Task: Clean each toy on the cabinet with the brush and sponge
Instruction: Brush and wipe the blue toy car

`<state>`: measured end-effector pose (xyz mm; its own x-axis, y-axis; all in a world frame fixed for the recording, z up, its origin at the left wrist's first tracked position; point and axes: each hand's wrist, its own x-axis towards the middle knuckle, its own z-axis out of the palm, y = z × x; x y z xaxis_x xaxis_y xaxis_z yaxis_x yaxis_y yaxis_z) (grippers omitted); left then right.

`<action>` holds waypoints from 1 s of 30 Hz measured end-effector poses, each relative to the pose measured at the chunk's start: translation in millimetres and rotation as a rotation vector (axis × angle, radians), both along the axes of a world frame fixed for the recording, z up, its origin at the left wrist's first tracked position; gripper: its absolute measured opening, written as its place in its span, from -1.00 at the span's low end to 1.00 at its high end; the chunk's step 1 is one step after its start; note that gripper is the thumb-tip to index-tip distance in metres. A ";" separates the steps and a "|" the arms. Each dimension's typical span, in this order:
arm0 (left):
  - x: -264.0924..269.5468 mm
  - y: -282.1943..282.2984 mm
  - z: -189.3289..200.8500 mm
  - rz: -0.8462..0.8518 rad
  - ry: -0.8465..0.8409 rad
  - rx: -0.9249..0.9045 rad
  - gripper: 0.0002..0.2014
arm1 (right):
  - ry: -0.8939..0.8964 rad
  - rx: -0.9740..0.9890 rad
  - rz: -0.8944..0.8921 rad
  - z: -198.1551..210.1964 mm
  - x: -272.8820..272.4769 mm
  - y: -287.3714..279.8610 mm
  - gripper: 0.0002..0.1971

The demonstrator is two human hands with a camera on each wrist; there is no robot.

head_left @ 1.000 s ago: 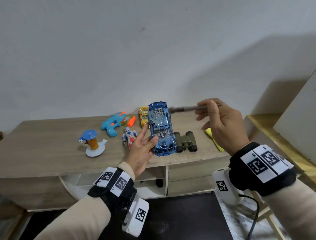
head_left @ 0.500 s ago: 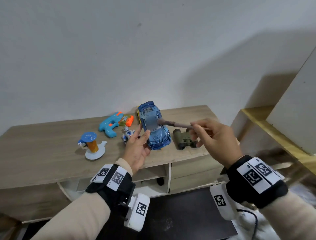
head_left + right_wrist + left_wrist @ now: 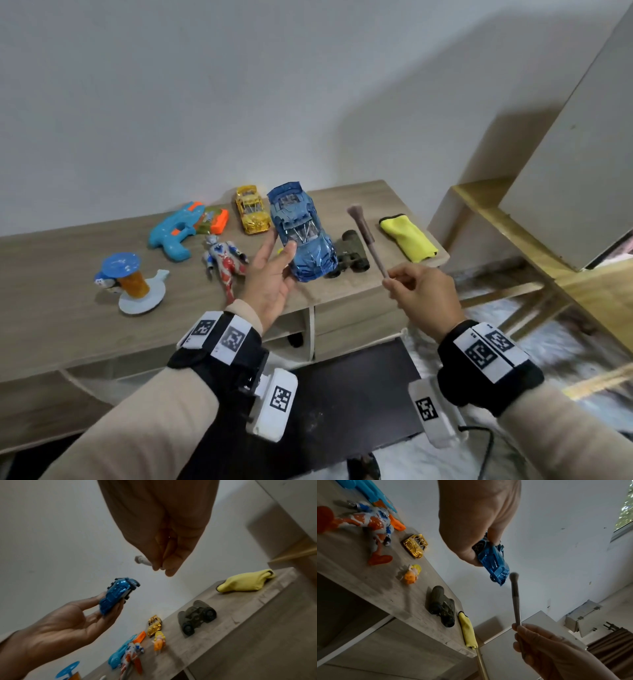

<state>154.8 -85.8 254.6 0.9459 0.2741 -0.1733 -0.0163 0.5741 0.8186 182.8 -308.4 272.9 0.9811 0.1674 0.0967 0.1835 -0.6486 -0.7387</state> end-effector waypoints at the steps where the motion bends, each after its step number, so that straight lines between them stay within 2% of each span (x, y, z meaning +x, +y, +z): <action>1: 2.4 -1.0 -2.6 0.007 0.007 0.005 -0.44 | 0.010 0.007 -0.039 -4.7 9.6 -3.2 -0.92; 5: 13.9 -4.9 -13.2 0.029 0.045 0.043 -0.42 | 0.077 -0.119 -0.138 -27.1 58.1 -11.4 -0.83; 9: 33.0 -10.3 -20.2 0.061 0.088 0.063 -0.38 | 0.181 -0.173 -0.157 -55.3 110.7 -10.7 -0.80; 17: 84.0 -23.1 -36.8 0.167 0.157 0.052 -0.39 | 0.287 -0.272 -0.086 -103.1 182.3 4.9 -0.81; 22: 106.9 -30.4 -42.6 0.180 0.186 0.043 -0.38 | 0.288 -0.346 -0.018 -113.0 204.3 4.1 -0.78; 25: 116.4 -33.1 -45.4 0.179 0.204 0.056 -0.39 | 0.221 -0.289 -0.008 -109.9 215.3 -2.4 -0.72; 28: 121.3 -35.8 -46.6 0.171 0.204 0.072 -0.38 | -0.039 -0.187 -0.065 -104.3 227.3 -13.6 -0.75; 30: 122.7 -37.4 -46.3 0.170 0.203 0.087 -0.34 | -0.180 -0.242 -0.070 -104.5 238.4 -21.5 -0.71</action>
<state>277.5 -123.2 208.3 0.8334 0.4481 -0.3234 0.0627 0.5047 0.8610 421.1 -329.9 168.4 0.9619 0.1390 0.2355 0.2456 -0.8177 -0.5206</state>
